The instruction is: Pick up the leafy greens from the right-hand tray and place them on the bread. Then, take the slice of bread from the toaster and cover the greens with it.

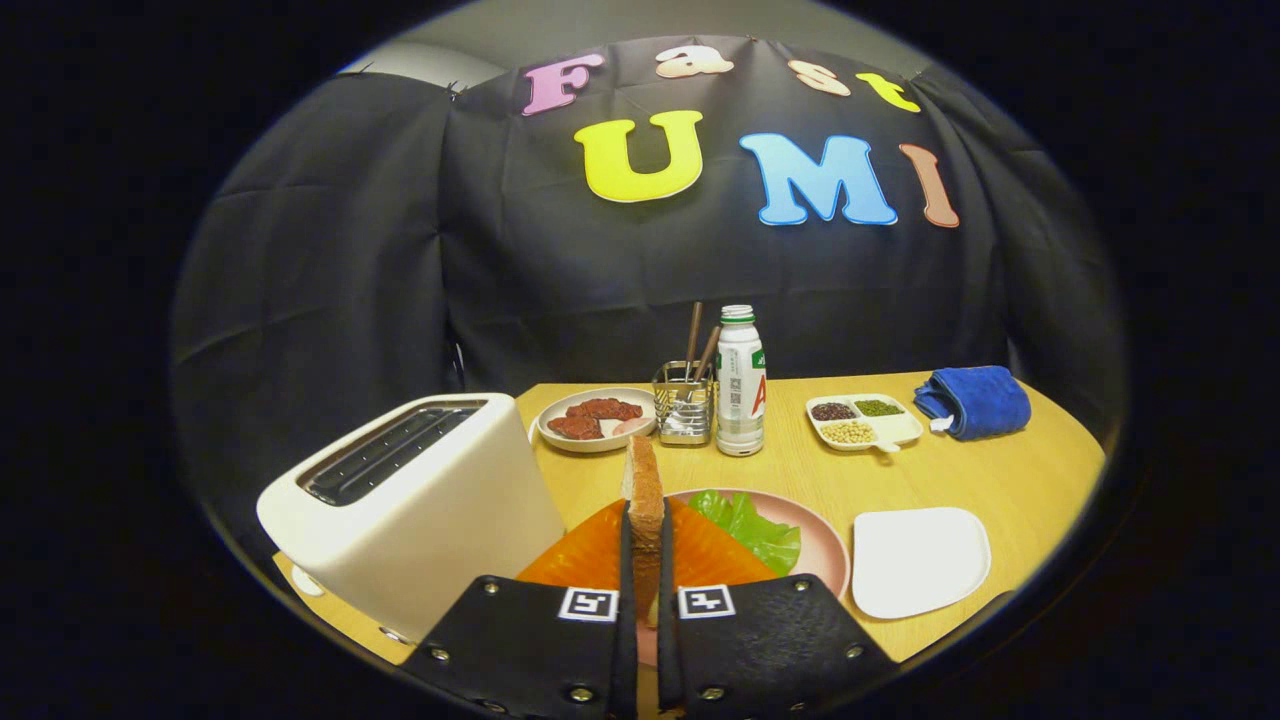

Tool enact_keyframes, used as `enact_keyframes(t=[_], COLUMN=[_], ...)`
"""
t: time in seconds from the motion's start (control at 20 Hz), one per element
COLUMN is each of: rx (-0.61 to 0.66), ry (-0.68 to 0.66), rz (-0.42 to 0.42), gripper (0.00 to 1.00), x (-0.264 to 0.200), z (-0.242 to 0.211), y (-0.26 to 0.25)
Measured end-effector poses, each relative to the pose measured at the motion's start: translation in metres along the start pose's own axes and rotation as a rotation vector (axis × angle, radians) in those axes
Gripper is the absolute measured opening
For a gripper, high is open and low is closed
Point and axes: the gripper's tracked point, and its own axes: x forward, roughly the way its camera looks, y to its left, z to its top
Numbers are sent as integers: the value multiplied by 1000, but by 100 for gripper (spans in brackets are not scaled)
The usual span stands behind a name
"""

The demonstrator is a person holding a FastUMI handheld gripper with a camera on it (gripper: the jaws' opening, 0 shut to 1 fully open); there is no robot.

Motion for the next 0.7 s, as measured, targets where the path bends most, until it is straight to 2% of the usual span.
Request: enact_keyframes(t=[0.2,0.35,0.4,0.5,0.6,0.7], rx=[-7,-55,-70,-95,-120,-93], ry=[30,38,45,51,50,40], rz=[-21,-61,-71,-101,-137,-130], gripper=[17,17,24,27,43,43], x=[1,3,4,7,5,6], z=[-10,-18,-20,-24,-25,-24], y=[-16,-35,-40,-50,-65,-69])
